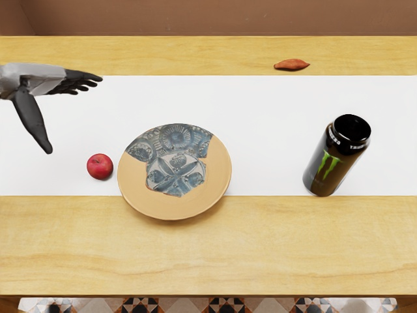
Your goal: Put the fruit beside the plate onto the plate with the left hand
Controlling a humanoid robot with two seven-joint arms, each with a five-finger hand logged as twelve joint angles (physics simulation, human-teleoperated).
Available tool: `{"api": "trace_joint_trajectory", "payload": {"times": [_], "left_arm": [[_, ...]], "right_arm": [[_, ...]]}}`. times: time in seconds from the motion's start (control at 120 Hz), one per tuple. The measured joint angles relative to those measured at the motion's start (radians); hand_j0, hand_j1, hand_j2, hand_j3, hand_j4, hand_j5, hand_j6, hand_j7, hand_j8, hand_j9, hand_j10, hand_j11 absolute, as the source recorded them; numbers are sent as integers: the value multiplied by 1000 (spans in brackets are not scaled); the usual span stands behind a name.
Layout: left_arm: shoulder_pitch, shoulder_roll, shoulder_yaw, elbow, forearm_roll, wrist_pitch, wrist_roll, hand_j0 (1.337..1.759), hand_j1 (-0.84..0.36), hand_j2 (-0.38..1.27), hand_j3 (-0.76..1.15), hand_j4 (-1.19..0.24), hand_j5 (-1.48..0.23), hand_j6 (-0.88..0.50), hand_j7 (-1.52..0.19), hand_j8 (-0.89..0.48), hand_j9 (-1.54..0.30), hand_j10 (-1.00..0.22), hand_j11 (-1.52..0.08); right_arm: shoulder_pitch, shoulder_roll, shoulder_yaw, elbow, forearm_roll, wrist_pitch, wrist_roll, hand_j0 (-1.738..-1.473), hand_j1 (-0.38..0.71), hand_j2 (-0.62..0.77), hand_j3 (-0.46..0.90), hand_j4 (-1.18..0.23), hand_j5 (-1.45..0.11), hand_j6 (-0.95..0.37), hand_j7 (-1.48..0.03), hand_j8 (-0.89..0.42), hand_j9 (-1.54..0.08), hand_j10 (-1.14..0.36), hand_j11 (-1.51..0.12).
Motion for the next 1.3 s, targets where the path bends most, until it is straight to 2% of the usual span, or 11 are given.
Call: {"api": "trace_joint_trajectory", "payload": {"times": [0.108,0.142,0.2,0.242,0.308,0.392,0.458,0.6,0.725,0.867,1.3], "left_arm": [[-2,-1,0,-25,26,0,12,1658,328,5,0,-25,-25,-26,-25,-26,-25,-24,-24],[-7,-1,-3,-42,25,0,69,1658,328,5,0,-25,-25,-26,-25,-26,-25,-24,-24],[-6,-20,-13,-72,15,0,215,1658,328,5,0,-25,-25,-26,-25,-26,-25,-24,-25],[-6,-25,-16,-99,18,0,287,1658,328,5,0,-25,-25,-26,-25,-26,-25,-24,-25],[0,-72,-16,-141,84,0,355,1658,328,5,0,-25,-25,-27,-25,-26,-25,-24,-25],[38,-108,-13,-176,201,1,398,1658,328,4,0,-24,-25,-26,-25,-25,-25,-24,-25],[85,-151,-12,-189,299,43,414,1658,328,5,0,-26,-26,-27,-26,-27,-25,-25,-25],[94,-201,-10,-199,417,140,427,1658,293,11,0,-54,-63,-55,-62,-55,-62,-53,-62],[182,-240,-1,-201,515,229,431,1658,214,24,0,-120,-149,-121,-149,-121,-149,-119,-148],[230,-258,3,-202,613,316,432,1658,130,39,0,-191,-241,-192,-240,-192,-240,-190,-240],[304,-298,51,-207,772,404,432,1658,56,53,0,-252,-321,-254,-321,-254,-321,-252,-321]], "right_arm": [[-1,0,-1,0,0,0,0,-1658,-349,0,0,0,0,0,0,0,0,0,0],[0,0,-1,0,0,0,0,-1658,-349,0,0,0,0,0,0,0,0,0,0],[2,0,-1,0,-1,0,0,-1658,-349,0,0,0,0,0,0,0,0,0,0],[2,0,-2,0,-1,0,0,-1658,-349,0,0,0,0,0,0,0,0,0,0],[3,0,-2,0,-1,0,0,-1658,-349,0,0,0,0,0,0,0,0,0,0],[3,0,-2,0,-1,0,0,-1658,-349,0,0,0,0,0,0,0,0,0,0],[3,0,-2,0,-1,-1,0,-1658,-349,0,0,0,0,0,0,0,0,0,0],[3,0,-3,0,-1,0,0,-1658,-349,0,0,0,0,0,0,0,0,0,0],[3,0,-3,0,-1,0,0,-1658,-349,0,0,0,0,0,0,0,0,0,0],[3,0,-2,0,-1,-1,0,-1658,-349,0,0,0,0,0,0,0,0,0,0],[3,0,-1,-1,0,-1,0,-1658,-349,0,0,0,0,0,0,0,0,0,0]]}}
